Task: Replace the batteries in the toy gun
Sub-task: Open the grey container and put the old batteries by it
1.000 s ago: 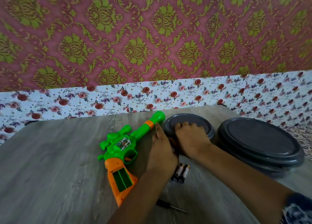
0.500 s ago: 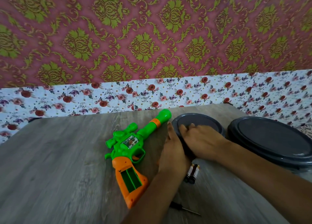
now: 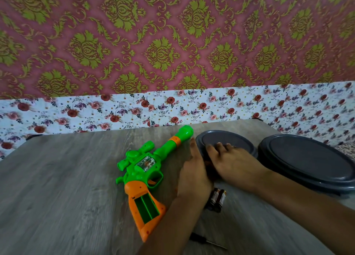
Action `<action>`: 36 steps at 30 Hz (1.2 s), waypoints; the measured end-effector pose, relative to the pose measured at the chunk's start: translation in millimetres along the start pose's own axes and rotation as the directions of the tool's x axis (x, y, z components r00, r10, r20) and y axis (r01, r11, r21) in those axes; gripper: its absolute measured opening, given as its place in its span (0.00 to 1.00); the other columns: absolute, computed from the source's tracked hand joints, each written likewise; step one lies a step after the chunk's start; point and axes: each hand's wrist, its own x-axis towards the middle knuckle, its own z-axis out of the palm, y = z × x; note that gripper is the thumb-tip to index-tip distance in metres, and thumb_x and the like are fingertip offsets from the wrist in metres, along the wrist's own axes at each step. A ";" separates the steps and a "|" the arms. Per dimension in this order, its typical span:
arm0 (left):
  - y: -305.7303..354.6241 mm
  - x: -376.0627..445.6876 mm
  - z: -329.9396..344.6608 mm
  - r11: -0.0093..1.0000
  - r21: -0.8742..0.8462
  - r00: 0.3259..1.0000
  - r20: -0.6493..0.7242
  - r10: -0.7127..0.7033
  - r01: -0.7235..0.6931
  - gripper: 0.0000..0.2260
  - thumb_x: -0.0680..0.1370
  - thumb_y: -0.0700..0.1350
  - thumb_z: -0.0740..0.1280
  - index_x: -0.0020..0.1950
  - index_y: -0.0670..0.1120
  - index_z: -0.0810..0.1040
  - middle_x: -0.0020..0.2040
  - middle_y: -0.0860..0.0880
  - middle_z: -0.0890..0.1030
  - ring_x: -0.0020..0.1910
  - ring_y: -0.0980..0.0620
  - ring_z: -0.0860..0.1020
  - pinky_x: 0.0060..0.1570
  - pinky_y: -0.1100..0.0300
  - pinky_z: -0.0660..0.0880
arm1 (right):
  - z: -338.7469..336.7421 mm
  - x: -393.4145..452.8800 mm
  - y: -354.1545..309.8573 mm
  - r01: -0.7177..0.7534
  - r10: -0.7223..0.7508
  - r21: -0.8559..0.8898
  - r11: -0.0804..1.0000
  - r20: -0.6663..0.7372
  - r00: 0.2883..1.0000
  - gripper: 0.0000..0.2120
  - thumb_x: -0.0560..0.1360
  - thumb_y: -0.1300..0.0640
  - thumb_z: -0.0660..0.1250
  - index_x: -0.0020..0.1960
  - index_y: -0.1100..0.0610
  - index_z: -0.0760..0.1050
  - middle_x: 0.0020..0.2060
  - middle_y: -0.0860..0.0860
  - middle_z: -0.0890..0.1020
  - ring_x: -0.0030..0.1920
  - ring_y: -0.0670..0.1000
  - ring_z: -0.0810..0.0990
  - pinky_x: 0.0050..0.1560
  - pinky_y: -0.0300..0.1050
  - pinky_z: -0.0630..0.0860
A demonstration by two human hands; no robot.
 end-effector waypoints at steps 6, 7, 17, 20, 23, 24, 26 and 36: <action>4.2 0.3 -5.0 1.000 -0.002 0.999 -0.021 0.026 -0.026 0.31 0.77 0.44 0.64 0.74 0.46 0.51 0.53 0.39 0.81 0.53 0.38 0.79 0.47 0.49 0.73 | -2.1 0.4 0.9 0.042 -0.043 -0.025 0.999 -0.063 0.997 0.19 0.65 0.59 0.68 0.55 0.66 0.76 0.33 0.60 0.81 0.27 0.59 0.80 0.24 0.43 0.74; 3.7 -1.4 -4.9 0.999 -0.005 0.999 -0.014 0.034 -0.034 0.31 0.76 0.44 0.65 0.74 0.46 0.52 0.52 0.40 0.81 0.53 0.38 0.79 0.46 0.50 0.73 | -6.2 -0.3 1.0 0.048 -0.049 -0.015 0.999 -0.039 0.998 0.18 0.69 0.59 0.66 0.57 0.65 0.74 0.35 0.60 0.82 0.29 0.59 0.81 0.25 0.44 0.74; 0.2 -4.9 -1.7 1.000 0.001 0.999 0.051 -0.008 0.008 0.41 0.73 0.45 0.71 0.76 0.45 0.47 0.59 0.41 0.79 0.58 0.41 0.77 0.53 0.51 0.74 | -29.7 18.2 22.0 0.042 -0.042 0.233 0.972 -0.005 0.999 0.22 0.81 0.48 0.49 0.70 0.58 0.55 0.59 0.58 0.76 0.54 0.57 0.79 0.48 0.47 0.73; -0.5 -8.6 -3.6 1.000 0.013 0.999 0.044 0.026 -0.026 0.38 0.74 0.47 0.70 0.76 0.49 0.50 0.61 0.42 0.79 0.58 0.42 0.77 0.52 0.53 0.73 | -31.3 28.5 28.6 -0.024 0.009 0.317 0.948 0.047 0.999 0.21 0.80 0.48 0.52 0.69 0.57 0.58 0.59 0.58 0.76 0.55 0.57 0.77 0.49 0.46 0.71; 0.8 -11.7 -7.3 0.993 0.088 0.997 0.017 0.081 -0.082 0.28 0.76 0.48 0.66 0.74 0.53 0.58 0.59 0.43 0.79 0.57 0.42 0.77 0.50 0.53 0.73 | -23.7 40.0 36.7 -0.083 0.036 0.398 0.914 0.123 0.992 0.17 0.79 0.51 0.56 0.65 0.57 0.64 0.57 0.58 0.76 0.54 0.57 0.76 0.51 0.48 0.71; 1.9 -12.5 -8.2 0.991 0.097 0.996 0.014 0.094 -0.095 0.26 0.77 0.48 0.66 0.72 0.54 0.60 0.59 0.44 0.78 0.58 0.42 0.77 0.51 0.53 0.73 | -19.2 43.1 39.4 -0.095 0.040 0.416 0.904 0.138 0.990 0.15 0.79 0.53 0.57 0.63 0.58 0.66 0.56 0.58 0.77 0.53 0.56 0.76 0.51 0.49 0.72; 3.0 -12.8 -9.8 0.990 0.093 0.994 0.012 0.108 -0.108 0.22 0.77 0.48 0.65 0.70 0.53 0.64 0.60 0.44 0.78 0.58 0.43 0.77 0.53 0.52 0.74 | -9.4 47.6 42.2 -0.126 0.052 0.453 0.882 0.172 0.984 0.11 0.78 0.57 0.58 0.60 0.58 0.68 0.54 0.58 0.78 0.52 0.56 0.76 0.50 0.50 0.73; 5.8 -10.4 -13.0 0.984 0.163 0.997 0.027 0.069 -0.072 0.22 0.77 0.49 0.65 0.70 0.52 0.64 0.61 0.45 0.78 0.60 0.44 0.76 0.55 0.50 0.75 | 22.8 53.2 44.0 -0.293 0.196 0.493 0.819 0.240 0.951 0.17 0.77 0.56 0.60 0.65 0.59 0.64 0.59 0.58 0.74 0.59 0.58 0.73 0.59 0.59 0.71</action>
